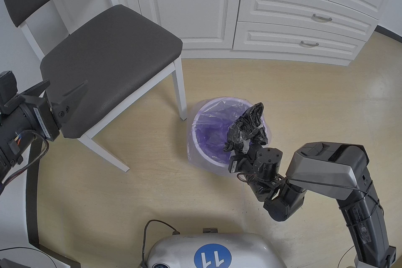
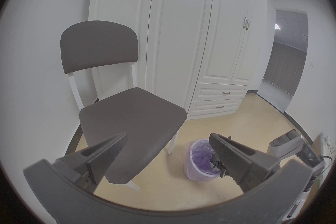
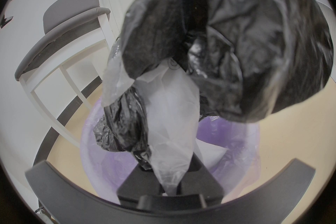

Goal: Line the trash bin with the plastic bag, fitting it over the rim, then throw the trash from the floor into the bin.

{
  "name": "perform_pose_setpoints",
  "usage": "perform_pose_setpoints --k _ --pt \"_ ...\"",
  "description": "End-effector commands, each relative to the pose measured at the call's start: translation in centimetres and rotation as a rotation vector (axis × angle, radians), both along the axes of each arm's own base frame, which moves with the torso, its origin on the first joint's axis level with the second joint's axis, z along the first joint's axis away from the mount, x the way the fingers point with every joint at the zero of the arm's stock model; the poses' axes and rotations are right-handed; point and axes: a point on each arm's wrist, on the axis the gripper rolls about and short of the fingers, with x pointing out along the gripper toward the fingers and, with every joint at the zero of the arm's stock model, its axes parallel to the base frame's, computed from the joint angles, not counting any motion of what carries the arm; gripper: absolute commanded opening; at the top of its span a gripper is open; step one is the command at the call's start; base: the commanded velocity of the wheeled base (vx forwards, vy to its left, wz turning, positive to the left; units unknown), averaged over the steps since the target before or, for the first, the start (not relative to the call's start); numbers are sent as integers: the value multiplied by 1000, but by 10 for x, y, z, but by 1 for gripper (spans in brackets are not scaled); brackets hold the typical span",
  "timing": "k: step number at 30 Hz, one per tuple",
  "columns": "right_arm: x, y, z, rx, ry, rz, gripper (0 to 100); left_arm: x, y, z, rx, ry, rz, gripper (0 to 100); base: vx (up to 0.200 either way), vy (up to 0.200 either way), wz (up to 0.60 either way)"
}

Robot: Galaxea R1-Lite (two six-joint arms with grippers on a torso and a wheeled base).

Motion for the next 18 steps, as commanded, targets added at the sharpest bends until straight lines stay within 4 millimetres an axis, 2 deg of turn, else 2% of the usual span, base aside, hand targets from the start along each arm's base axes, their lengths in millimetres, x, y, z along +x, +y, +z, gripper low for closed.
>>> perform_pose_setpoints --k 1,5,12,18 --pt "5 2 -12 -1 4 -12 0 -2 1 1 -3 -6 0 100 0 0 0" --pt "11 5 -7 18 -24 -47 0 -1 1 0 0 -3 -1 100 0 0 0" --pt "9 3 -4 13 -19 -49 0 -1 0 -1 3 2 -4 100 0 0 0" --pt "-2 3 15 16 -25 -36 0 0 0 -1 4 3 -6 100 0 0 0"
